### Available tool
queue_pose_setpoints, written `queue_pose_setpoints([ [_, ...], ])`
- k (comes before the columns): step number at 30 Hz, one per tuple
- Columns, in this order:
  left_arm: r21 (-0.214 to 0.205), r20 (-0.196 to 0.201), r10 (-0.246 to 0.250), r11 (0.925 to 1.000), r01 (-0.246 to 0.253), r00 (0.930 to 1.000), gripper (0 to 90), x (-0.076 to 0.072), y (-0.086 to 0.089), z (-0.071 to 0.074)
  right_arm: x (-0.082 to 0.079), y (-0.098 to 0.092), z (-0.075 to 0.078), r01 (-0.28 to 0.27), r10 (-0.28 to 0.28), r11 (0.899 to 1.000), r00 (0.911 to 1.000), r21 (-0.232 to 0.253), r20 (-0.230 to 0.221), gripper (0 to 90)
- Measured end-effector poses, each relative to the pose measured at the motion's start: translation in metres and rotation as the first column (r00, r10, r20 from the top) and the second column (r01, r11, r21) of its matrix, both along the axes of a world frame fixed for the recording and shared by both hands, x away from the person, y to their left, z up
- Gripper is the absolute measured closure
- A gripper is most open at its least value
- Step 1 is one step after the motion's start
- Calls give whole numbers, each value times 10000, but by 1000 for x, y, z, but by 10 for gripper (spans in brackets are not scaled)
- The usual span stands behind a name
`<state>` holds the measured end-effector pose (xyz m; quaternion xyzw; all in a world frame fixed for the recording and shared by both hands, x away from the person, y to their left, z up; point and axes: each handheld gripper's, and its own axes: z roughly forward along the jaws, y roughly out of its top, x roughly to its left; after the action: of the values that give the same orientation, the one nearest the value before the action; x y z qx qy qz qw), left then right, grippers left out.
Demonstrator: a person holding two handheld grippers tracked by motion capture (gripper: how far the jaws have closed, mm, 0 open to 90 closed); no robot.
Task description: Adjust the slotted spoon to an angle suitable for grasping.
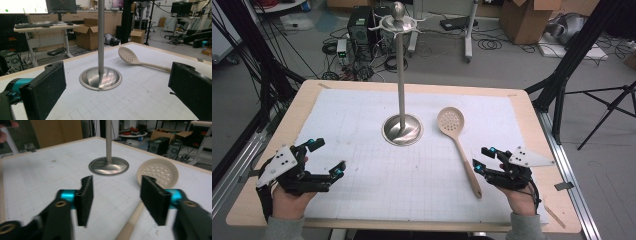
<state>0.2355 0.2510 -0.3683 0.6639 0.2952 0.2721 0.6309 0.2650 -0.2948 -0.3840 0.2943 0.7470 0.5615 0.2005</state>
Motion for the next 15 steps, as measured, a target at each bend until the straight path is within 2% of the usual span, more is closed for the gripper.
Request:
queue_pose_setpoints([
  [2,2,8,-6,10000,6,10000,17,0,0,0,0,1,-1,19,-19,10000,9999,-22,-111,520],
  [4,-69,-21,16,10000,-16,10000,17,0,1,-1,4,3,-7,-4,-1,9997,9998,-258,-216,622],
  [7,-13,-69,26,10000,-26,10000,17,1,2,-2,6,5,-9,14,-19,9992,9999,-406,-111,674],
  [8,1,-85,25,10000,-25,10000,17,1,2,-2,10,8,-10,54,-58,9984,10000,-571,-54,741],
  [9,1,-85,25,10000,-25,10000,18,1,2,-2,10,8,-10,54,-58,9984,10000,-571,-54,741],
  [10,-18,-126,53,10000,-53,9999,17,1,2,-3,13,11,-11,29,-37,9983,9999,-587,-140,792],
  [15,11,-125,30,10000,-29,9999,17,0,1,-3,19,14,-13,-61,56,9975,10000,-699,-61,843],
])
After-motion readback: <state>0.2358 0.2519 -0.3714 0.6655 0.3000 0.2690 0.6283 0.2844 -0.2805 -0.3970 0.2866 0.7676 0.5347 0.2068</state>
